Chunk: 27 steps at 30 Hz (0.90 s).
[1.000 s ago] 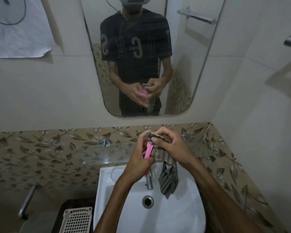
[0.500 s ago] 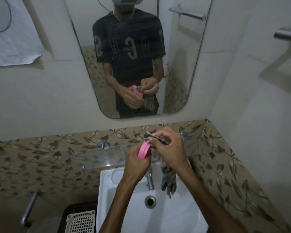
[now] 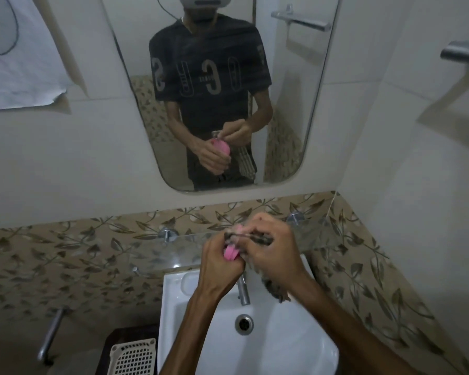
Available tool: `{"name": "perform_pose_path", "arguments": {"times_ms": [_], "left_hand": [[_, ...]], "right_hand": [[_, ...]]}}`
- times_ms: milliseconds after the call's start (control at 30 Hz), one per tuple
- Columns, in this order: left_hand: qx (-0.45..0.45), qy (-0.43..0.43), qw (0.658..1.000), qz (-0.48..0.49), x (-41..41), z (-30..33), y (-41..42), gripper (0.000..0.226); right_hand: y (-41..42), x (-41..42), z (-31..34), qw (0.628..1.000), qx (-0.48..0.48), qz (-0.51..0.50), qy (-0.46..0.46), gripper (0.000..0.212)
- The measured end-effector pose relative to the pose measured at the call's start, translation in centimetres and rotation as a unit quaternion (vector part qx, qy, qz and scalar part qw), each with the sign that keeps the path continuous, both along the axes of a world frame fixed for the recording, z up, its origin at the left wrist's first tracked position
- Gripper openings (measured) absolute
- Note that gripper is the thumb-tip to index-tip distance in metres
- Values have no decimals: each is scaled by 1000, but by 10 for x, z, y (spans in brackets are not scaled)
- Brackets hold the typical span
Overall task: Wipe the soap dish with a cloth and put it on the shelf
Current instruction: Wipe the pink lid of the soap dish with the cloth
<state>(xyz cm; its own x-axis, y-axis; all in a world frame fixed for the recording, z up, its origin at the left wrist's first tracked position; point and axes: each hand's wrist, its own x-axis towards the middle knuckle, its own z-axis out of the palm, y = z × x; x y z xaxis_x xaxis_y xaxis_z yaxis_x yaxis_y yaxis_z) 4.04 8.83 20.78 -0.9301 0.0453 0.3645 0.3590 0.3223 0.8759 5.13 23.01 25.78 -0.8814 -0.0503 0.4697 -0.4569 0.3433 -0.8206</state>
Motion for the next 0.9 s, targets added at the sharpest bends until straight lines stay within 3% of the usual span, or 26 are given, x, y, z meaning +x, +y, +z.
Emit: {"name": "perform_pose_path", "arguments": {"times_ms": [100,200,333,467,533,600,700,833,900], "left_hand": [[-14,39,999,-3,1,2,3,27],[3,34,999,-7,-1,2,-1,19],[-22,60,998,-13,-1,5,1,32],[12,60,998,-14,1,3,-4,26],[8,69,998,-13,1,4,-3,25],[-13,109,994,-15,4,8,-1,34],[-27,128,991,-15,2,2,-5,32],[-97,123,987,40,-1,-6,-6,44],[-98,111,987,67,2,-8,-6,51]], "right_hand": [[7,-9,5,996,-56,-39,-57,8],[-7,12,-2,999,-23,46,-10,12],[5,-13,4,993,-63,-55,-82,7],[-9,10,-3,997,-30,69,-21,9],[-6,0,-6,995,-63,52,-54,8],[5,-20,-5,981,-137,10,-137,3],[10,-27,-13,937,-233,91,-245,4],[11,-25,-20,877,-318,141,-333,10],[12,-25,-19,871,-323,147,-340,12]]}}
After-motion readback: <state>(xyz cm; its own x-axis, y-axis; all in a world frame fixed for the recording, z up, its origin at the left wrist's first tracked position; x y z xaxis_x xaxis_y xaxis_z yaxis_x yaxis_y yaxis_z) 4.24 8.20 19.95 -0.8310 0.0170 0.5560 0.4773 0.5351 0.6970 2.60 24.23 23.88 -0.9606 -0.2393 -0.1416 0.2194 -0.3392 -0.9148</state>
